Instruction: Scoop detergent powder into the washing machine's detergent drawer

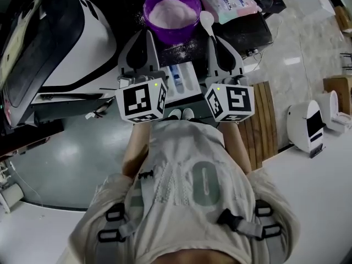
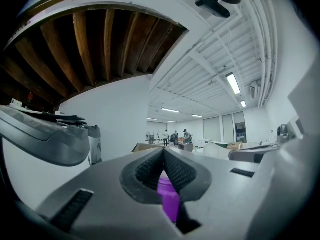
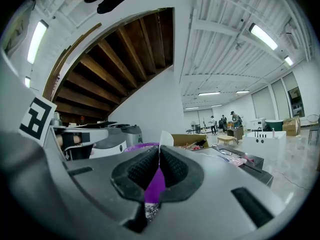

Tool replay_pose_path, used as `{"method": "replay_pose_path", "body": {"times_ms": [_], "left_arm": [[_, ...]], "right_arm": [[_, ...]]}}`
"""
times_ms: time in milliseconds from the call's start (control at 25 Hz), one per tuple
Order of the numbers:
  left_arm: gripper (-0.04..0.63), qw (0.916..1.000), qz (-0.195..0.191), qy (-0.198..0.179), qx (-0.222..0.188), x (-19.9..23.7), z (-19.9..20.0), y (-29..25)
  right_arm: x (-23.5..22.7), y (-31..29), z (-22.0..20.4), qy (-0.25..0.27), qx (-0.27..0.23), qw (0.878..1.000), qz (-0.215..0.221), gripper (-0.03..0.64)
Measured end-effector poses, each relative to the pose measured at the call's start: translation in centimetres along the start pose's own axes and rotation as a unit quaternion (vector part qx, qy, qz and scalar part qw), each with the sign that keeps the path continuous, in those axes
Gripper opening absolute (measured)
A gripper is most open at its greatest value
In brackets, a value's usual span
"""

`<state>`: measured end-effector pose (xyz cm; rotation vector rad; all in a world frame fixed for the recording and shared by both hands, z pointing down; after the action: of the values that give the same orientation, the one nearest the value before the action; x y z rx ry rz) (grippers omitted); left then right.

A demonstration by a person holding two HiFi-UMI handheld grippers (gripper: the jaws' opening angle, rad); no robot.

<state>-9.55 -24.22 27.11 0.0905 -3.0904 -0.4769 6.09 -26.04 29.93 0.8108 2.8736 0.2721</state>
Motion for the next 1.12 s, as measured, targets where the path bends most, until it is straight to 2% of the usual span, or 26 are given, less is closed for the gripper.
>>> {"method": "replay_pose_path", "body": {"times_ms": [520,680,800,960,1120], "left_arm": [[0.02,0.999,0.041,-0.009,0.015,2.3,3.2,-4.4],[0.02,0.9985,0.052,-0.007,0.017,2.9,2.7,-5.1],[0.02,0.9981,0.055,-0.007,0.027,3.1,2.0,-5.2],[0.02,0.998,0.054,-0.013,0.03,3.4,2.0,-5.2],[0.02,0.9978,0.057,-0.019,0.029,4.0,2.0,-5.1]], "right_arm": [[-0.6,-6.5,4.2,0.025,0.007,0.998,0.053,0.003],[-0.8,-7.4,3.9,0.028,0.013,0.998,0.062,0.003],[-0.9,-8.0,3.8,0.051,0.021,0.995,0.08,0.004],[-0.3,-9.0,3.6,0.097,0.051,0.984,0.139,0.009],[0.8,-10.9,3.1,0.128,0.105,0.963,0.214,0.009]]}}
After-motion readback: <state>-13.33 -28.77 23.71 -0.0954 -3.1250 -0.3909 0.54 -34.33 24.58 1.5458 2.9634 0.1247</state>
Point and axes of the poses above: the fingertips, and each gripper's own axes: y backward along the fingers, x to its left, z out of its top, the point moved 1 cm from there along y, backward along the fingers, and after that the axes turned 14 degrees about -x, right-handed, at the moved point
